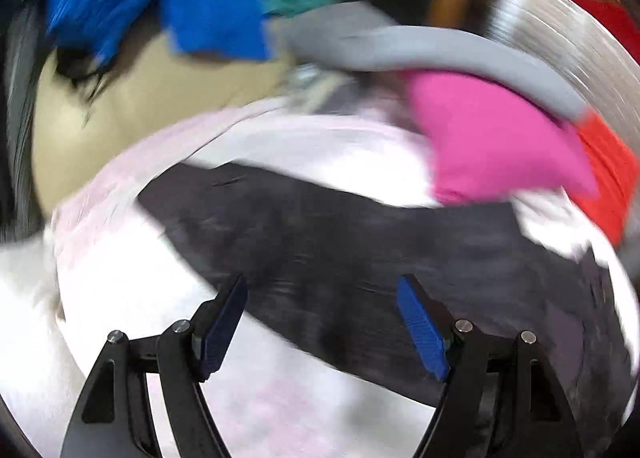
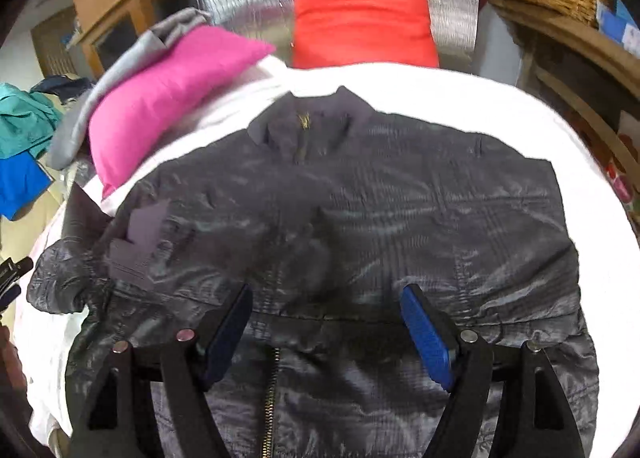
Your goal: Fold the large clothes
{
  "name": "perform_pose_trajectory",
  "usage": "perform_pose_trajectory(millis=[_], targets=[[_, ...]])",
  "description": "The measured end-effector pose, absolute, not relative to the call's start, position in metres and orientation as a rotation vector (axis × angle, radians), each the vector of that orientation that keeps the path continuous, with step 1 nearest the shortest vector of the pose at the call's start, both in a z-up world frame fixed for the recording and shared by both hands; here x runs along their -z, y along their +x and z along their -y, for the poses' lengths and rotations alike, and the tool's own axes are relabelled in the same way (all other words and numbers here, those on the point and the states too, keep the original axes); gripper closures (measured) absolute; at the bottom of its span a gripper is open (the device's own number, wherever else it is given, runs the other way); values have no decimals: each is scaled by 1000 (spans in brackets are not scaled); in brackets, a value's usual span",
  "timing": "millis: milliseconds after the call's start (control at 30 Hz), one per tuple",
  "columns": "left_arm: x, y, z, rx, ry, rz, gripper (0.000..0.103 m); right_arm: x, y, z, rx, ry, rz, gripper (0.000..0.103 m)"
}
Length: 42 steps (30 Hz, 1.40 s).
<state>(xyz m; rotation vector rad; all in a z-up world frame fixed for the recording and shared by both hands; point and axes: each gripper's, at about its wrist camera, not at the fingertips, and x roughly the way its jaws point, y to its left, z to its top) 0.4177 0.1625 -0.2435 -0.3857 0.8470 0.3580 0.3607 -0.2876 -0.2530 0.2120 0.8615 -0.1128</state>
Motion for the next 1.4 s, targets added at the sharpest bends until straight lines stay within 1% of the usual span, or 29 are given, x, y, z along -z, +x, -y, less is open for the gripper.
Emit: perform_pose_trajectory(millis=[167,233,267,333,400,500,533,567,633,667,733,867,1000,1100,1233,1400], targets=[[288,419,-251,-415,-697,-905,25,252,357,293,122,230,-848,23],[303,422,-268,-433,-732,-927,26,252,359,298,124,245,-847,23],[309,421,-274,-428,-747,-928,28,251,359,300,126,249,-846,23],[309,424,-276,-415,-738,-898,28,251,361,301,132,253,-845,23],[310,428,-279,-380,-739,-881,36,250,360,305,137,258,-846,23],[312,434,-281,-386,-716,-852,55,250,359,312,144,274,-840,23],[311,436,-281,-380,-710,-842,72,250,358,315,146,284,-840,23],[311,438,-281,-361,-723,-835,85,250,357,318,149,293,-839,23],[308,442,-283,-344,-742,-813,93,248,354,327,160,318,-827,23],[300,442,-278,-337,-722,-787,95,247,351,332,170,330,-818,23],[284,443,-266,-323,-668,-744,96,245,347,341,190,352,-803,23],[235,441,-218,-226,-554,-646,97,244,338,366,224,429,-782,23],[185,429,-147,-83,-441,-539,98,244,328,391,263,498,-766,23],[157,417,-84,39,-358,-491,98,243,318,410,288,548,-744,23],[143,403,12,226,-262,-492,98,245,303,441,313,647,-712,23],[159,384,132,464,-140,-577,98,252,289,475,352,741,-695,23]])
